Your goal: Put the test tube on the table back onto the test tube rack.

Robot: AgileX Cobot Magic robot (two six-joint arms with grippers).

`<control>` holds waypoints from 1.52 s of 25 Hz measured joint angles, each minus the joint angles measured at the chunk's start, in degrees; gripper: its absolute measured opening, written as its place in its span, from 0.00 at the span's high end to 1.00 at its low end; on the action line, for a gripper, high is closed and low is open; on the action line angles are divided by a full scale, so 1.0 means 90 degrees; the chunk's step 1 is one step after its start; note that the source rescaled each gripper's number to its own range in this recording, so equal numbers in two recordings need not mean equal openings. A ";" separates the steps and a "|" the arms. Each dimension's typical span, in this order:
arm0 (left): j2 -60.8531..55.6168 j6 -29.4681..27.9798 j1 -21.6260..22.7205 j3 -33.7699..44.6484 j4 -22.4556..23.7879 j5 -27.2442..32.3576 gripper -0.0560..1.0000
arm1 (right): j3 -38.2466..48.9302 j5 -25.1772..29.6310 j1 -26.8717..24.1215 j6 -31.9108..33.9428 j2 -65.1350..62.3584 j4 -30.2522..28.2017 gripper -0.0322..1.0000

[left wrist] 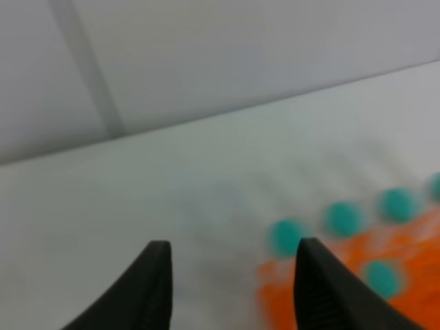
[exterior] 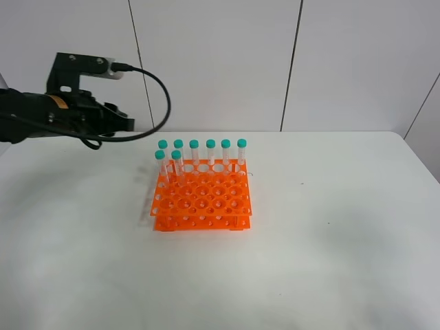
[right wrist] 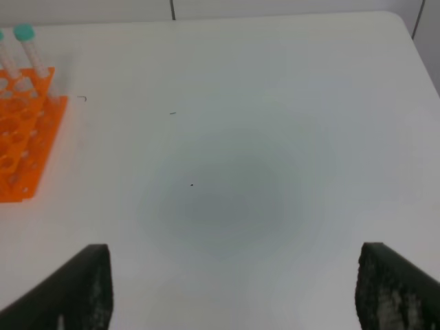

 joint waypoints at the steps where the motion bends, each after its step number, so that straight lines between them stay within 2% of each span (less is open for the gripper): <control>1: -0.0042 0.0060 0.0211 0.0000 -0.0021 0.0105 0.48 | 0.0000 0.0000 0.0000 0.0000 0.0000 0.0000 0.09; 4: -0.0128 0.0569 0.0851 0.0000 -0.0433 0.0388 0.48 | 0.0000 0.0000 0.0000 0.0000 0.0000 0.0000 0.09; 7: -0.0198 0.1532 0.1295 0.0000 -0.1081 0.0913 0.48 | 0.0000 0.0000 0.0000 0.0000 0.0000 0.0000 0.09; 9: -0.0215 0.2066 0.1438 0.0000 -0.1342 0.1339 0.48 | 0.0000 0.0000 0.0000 0.0000 0.0000 0.0000 0.09; 12: -0.0245 0.2299 0.1509 0.0000 -0.1393 0.2154 0.48 | 0.0000 0.0000 0.0000 0.0000 0.0000 0.0000 0.09; 14: -0.0318 0.2354 0.1509 0.0000 -0.1262 0.2902 0.48 | 0.0000 0.0000 0.0000 0.0000 0.0000 0.0000 0.09; 21: -0.0720 0.2367 0.1509 -0.0006 -0.0242 0.6514 0.48 | 0.0000 0.0000 0.0000 0.0000 0.0000 0.0000 0.09; 25: -0.0719 0.2360 0.1509 -0.0006 0.0143 0.7912 0.48 | 0.0000 0.0000 0.0000 0.0000 0.0000 0.0000 0.09; 26: -0.0728 0.2297 0.1509 -0.0015 0.0169 0.8061 0.48 | 0.0000 0.0000 0.0000 0.0000 0.0000 0.0000 0.09; 27: -0.0766 0.1874 0.1509 -0.0048 0.0175 0.8128 0.48 | 0.0000 0.0000 0.0000 0.0000 0.0000 0.0000 0.09; 29: -0.0872 0.1441 0.1509 -0.0045 0.0185 0.8141 0.48 | 0.0000 0.0000 0.0000 0.0000 0.0000 0.0000 0.09; 32: -0.0987 0.1213 0.1509 -0.0050 0.0231 0.8149 0.48 | 0.0000 0.0000 0.0000 0.0000 0.0000 0.0000 0.09; 36: -0.1318 0.1145 0.1509 -0.0050 0.0621 0.8161 0.48 | 0.0000 0.0000 0.0000 0.0000 0.0000 0.0000 0.09; 38: -0.1596 0.1145 0.1509 -0.0050 0.0656 0.8161 0.48 | 0.0000 0.0000 0.0000 0.0000 0.0000 0.0000 0.09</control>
